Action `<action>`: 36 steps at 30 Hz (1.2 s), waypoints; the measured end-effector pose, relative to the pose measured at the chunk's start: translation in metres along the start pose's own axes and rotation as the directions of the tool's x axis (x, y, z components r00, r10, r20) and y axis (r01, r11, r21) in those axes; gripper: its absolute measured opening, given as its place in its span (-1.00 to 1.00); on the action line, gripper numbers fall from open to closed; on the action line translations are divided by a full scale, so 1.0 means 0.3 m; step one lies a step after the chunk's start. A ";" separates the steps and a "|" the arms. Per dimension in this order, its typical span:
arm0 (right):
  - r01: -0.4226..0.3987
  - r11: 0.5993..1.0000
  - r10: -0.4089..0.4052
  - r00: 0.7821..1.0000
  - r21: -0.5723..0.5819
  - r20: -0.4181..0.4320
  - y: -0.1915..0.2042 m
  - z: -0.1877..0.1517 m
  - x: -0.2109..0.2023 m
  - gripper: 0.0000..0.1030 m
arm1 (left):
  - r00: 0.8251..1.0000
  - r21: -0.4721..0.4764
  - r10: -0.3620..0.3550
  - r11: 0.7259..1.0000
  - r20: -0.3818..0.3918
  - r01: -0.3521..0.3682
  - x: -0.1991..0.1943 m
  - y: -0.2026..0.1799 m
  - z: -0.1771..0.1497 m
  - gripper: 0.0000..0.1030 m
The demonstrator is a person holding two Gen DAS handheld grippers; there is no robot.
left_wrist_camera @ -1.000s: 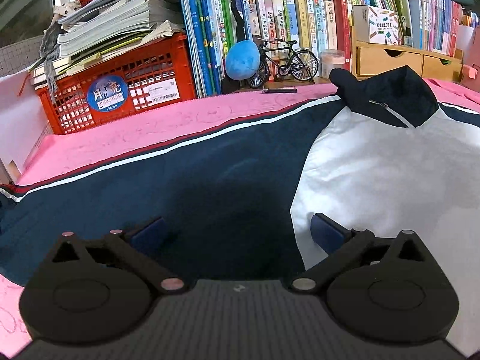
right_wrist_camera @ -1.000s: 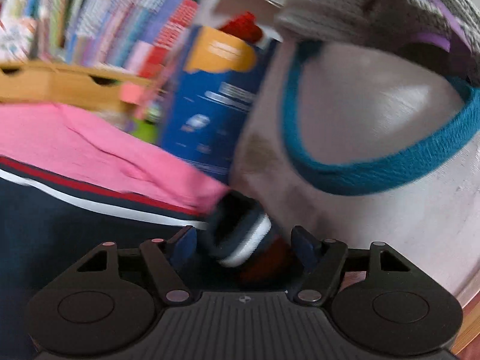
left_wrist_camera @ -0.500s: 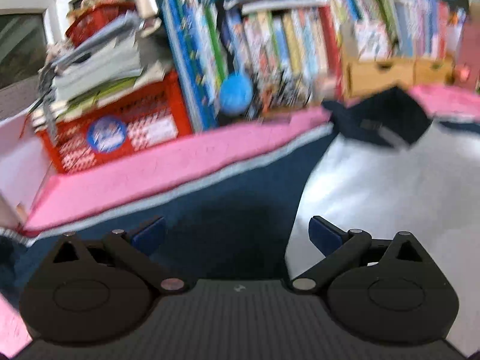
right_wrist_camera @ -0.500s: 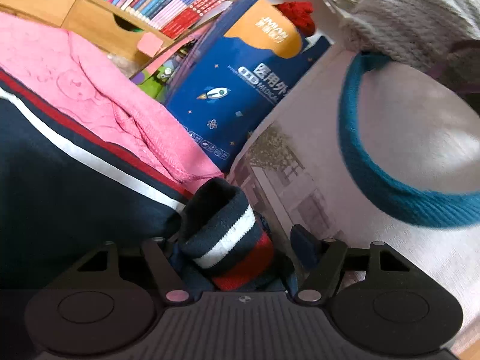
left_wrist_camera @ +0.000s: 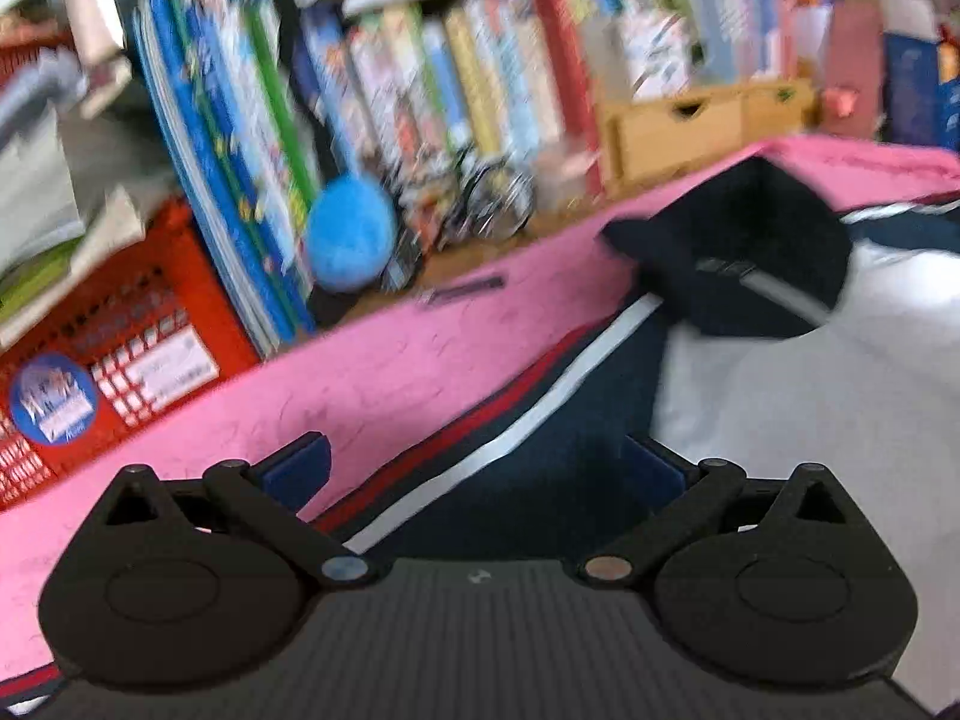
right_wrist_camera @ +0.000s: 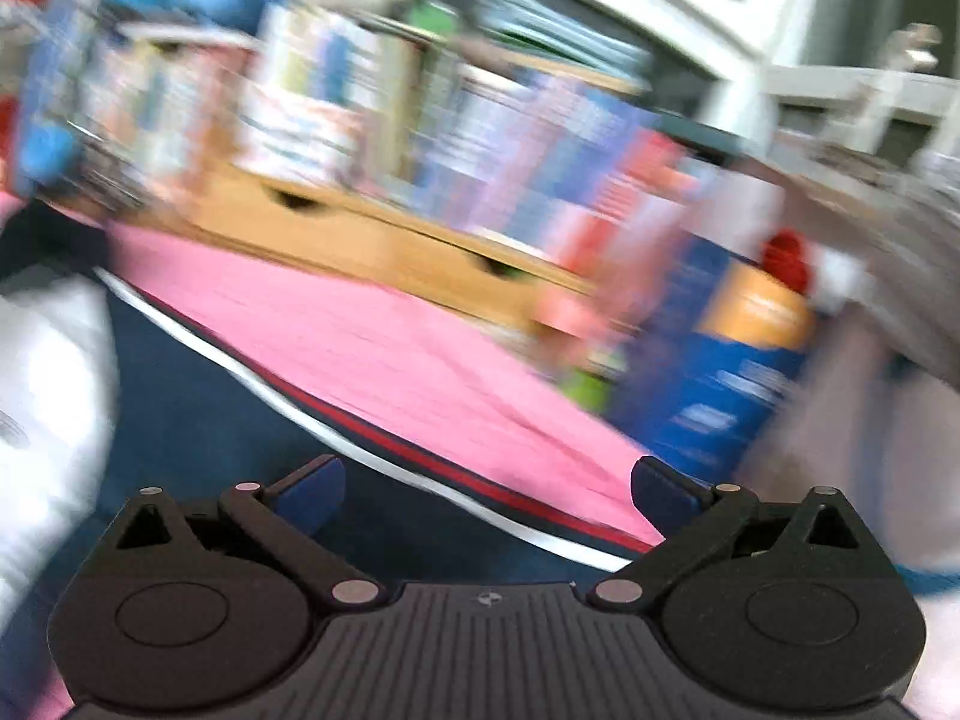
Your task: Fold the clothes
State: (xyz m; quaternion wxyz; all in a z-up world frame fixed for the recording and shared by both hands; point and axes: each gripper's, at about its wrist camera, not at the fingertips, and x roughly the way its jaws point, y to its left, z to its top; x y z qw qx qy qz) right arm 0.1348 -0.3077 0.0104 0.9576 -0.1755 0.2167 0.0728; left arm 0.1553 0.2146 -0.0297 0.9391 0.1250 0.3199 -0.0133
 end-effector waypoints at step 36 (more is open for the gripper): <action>-0.408 0.884 0.434 0.898 0.228 -0.074 0.672 0.371 0.521 -0.84 | 0.998 -0.119 0.046 0.992 -0.042 -0.051 0.034 0.094 -0.039 -0.95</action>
